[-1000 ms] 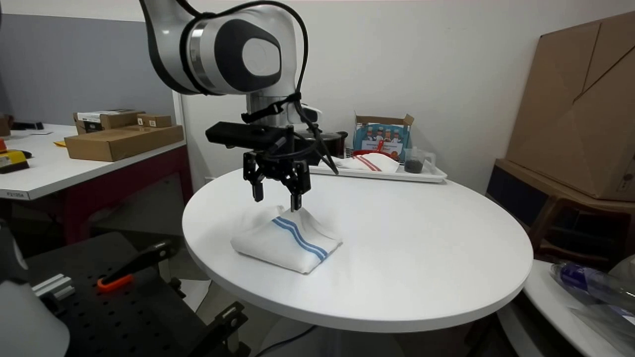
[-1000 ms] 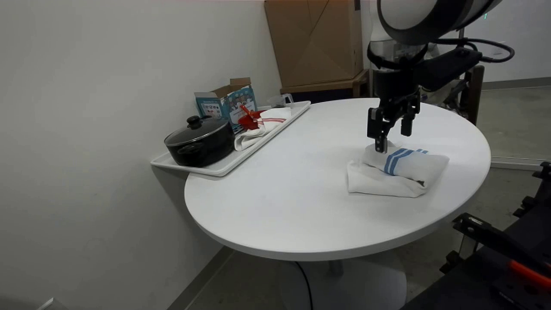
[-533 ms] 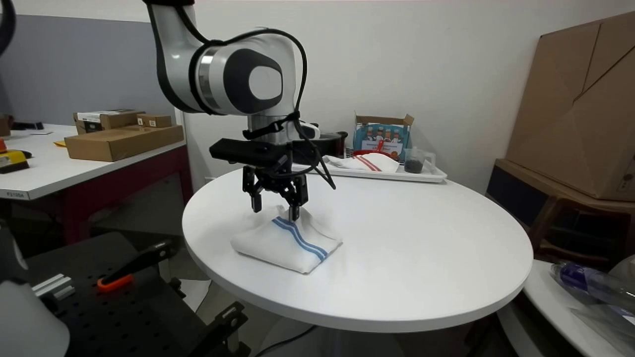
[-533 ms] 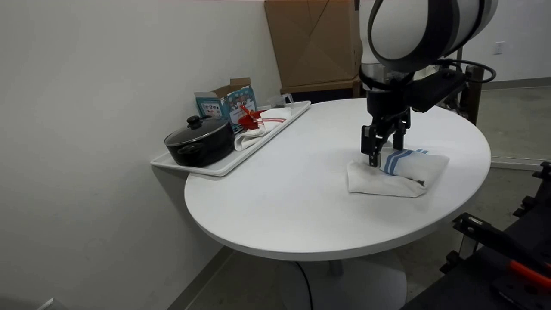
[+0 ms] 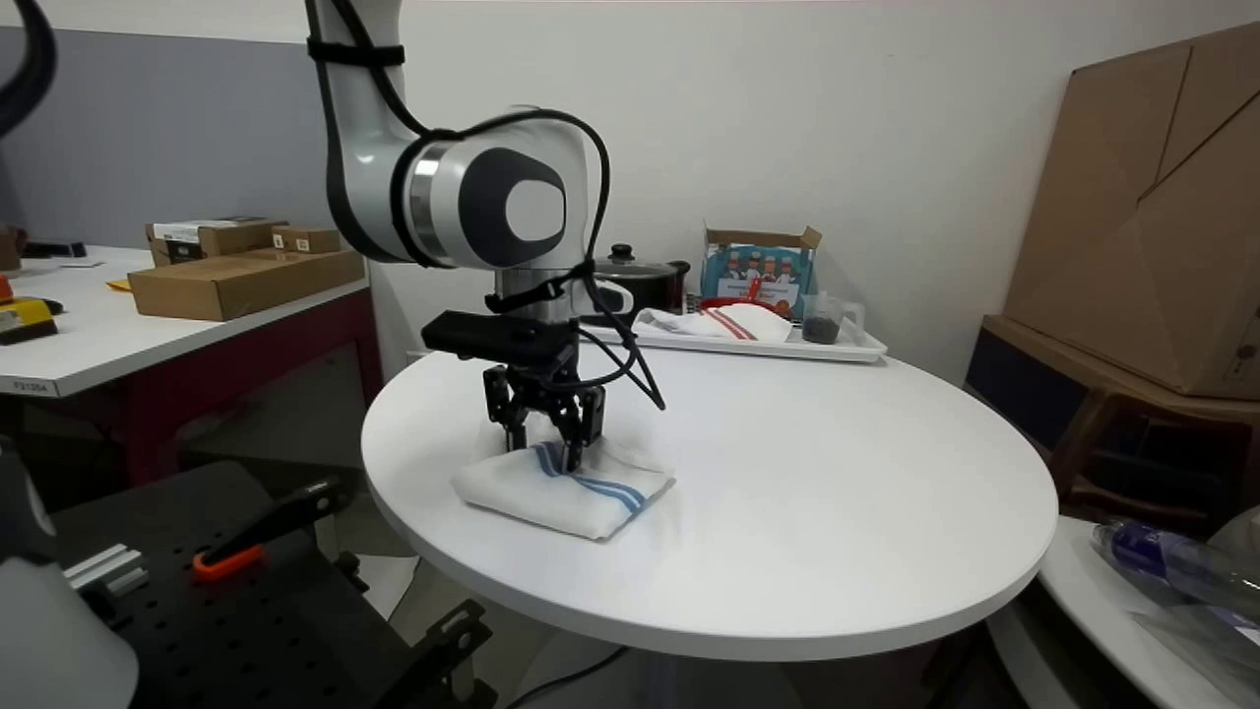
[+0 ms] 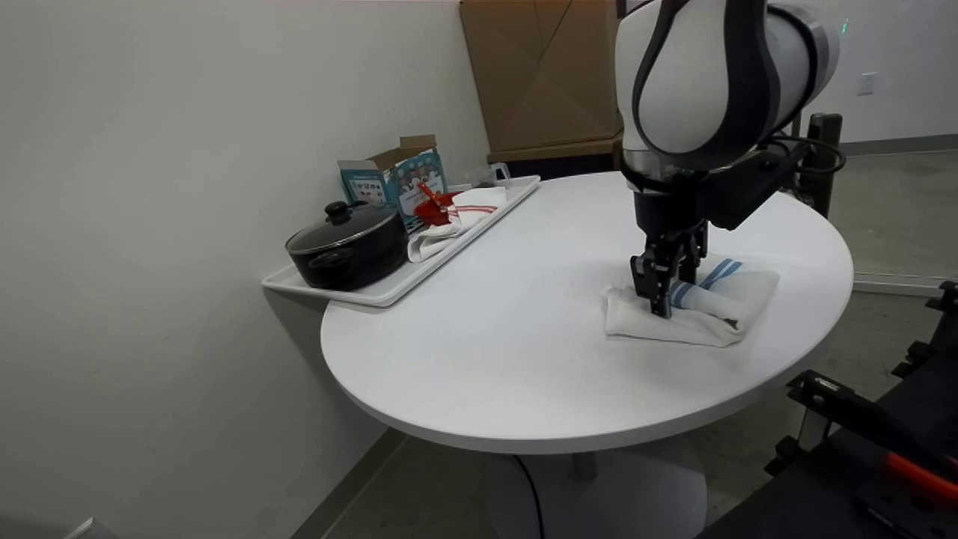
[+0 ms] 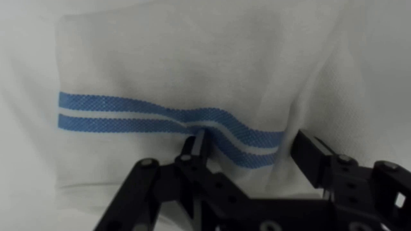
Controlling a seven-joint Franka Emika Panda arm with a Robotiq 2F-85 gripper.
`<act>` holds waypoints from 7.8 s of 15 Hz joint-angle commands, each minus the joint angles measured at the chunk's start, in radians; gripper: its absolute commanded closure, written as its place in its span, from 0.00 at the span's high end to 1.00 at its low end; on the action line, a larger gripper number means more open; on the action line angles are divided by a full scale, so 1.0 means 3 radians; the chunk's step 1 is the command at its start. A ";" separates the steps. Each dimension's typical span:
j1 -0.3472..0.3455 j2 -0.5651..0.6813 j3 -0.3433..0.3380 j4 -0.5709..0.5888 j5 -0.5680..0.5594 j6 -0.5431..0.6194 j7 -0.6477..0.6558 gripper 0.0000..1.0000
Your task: Use the white towel to wipe the table in circular motion.
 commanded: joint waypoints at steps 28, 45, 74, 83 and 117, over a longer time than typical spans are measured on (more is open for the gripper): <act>0.0759 0.0103 -0.0077 0.0084 -0.0116 -0.0055 0.0456 0.00; 0.0886 -0.0233 -0.0323 -0.0195 -0.0178 -0.0071 0.0911 0.05; -0.0484 -0.0023 0.0276 0.0116 0.0427 -0.0477 -0.0044 0.02; 0.0228 0.0383 0.0793 0.0721 0.0435 -0.0544 0.0157 0.02; -0.0105 0.0611 -0.0149 0.1576 0.0103 -0.1150 0.0497 0.02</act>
